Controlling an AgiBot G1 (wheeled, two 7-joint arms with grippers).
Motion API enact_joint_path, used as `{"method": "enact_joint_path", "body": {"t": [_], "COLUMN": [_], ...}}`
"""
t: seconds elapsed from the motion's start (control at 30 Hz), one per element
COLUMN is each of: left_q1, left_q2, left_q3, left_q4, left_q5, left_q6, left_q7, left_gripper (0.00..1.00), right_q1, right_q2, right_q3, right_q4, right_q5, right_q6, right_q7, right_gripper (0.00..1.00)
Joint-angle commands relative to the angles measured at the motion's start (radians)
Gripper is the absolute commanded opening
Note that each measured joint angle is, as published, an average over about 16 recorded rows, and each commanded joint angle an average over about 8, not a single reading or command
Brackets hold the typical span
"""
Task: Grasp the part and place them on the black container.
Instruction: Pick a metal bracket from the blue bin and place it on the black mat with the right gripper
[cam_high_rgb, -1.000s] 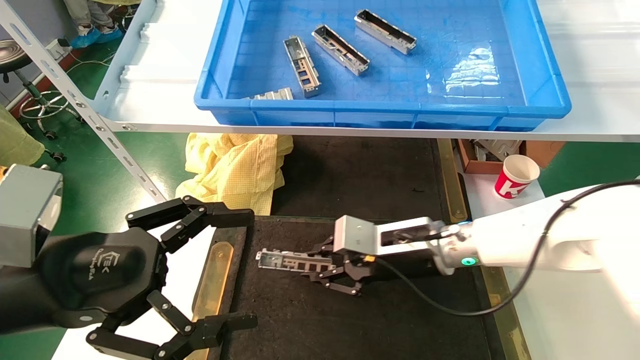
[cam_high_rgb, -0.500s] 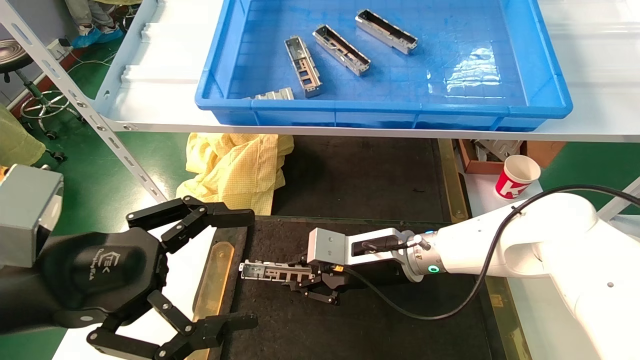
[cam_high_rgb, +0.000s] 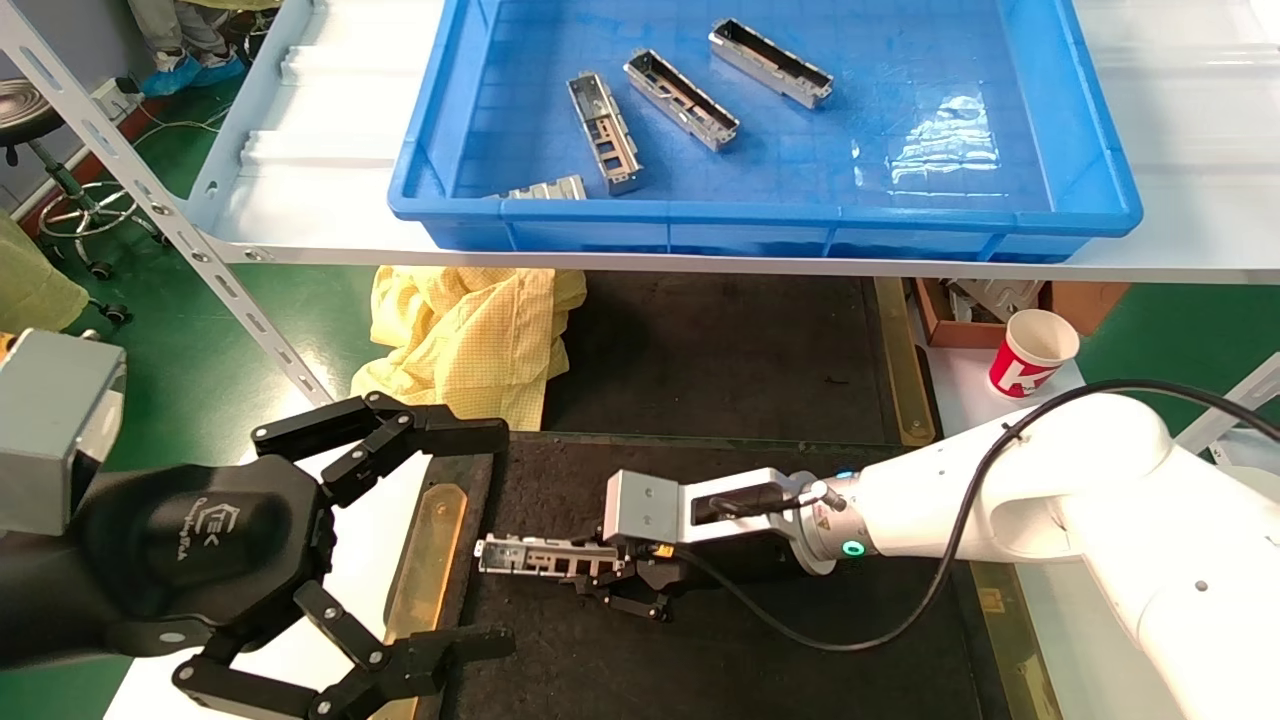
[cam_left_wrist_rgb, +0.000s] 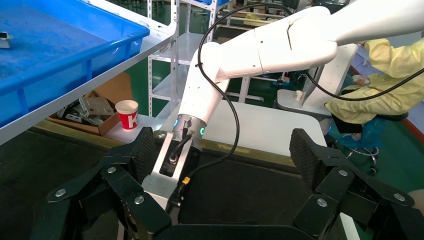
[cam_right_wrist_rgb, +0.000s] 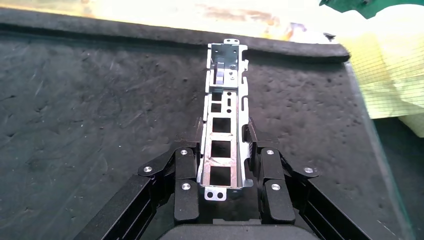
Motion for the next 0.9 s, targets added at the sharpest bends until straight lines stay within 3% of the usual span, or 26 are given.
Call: {"method": "enact_joint_path", "body": {"t": [0.03,0.23,0.33,0.5,0.6,0.9], "left_q1": [0.000,0.000,0.000,0.000,0.000,0.000], "left_q2": [0.000,0.000,0.000,0.000,0.000,0.000], "left_q3": [0.000,0.000,0.000,0.000,0.000,0.000], "left_q4": [0.000,0.000,0.000,0.000,0.000,0.000], "left_q5": [0.000,0.000,0.000,0.000,0.000,0.000], "left_q6": [0.000,0.000,0.000,0.000,0.000,0.000], "left_q7": [0.000,0.000,0.000,0.000,0.000,0.000], "left_gripper": [1.00,1.00,1.00,1.00,1.00,1.00], "right_q1": [-0.002,-0.007,-0.010,-0.013,-0.011,0.004], "right_q2": [-0.001,-0.001,-0.002,-0.002,-0.002,0.000], "right_q3": [-0.011,-0.039,-0.054,-0.081,-0.097,-0.136], "right_q4": [0.007,0.027,0.037,0.053,0.061,0.083], "right_q5": [0.003,0.022,0.032,0.046,0.055,0.086], "right_q6": [0.007,0.033,0.047,0.073,0.088,0.095], "right_q7": [0.006,0.019,0.026,0.037,0.042,0.044], "right_gripper": [0.00,0.03,0.15,0.74,0.99,1.00]}}
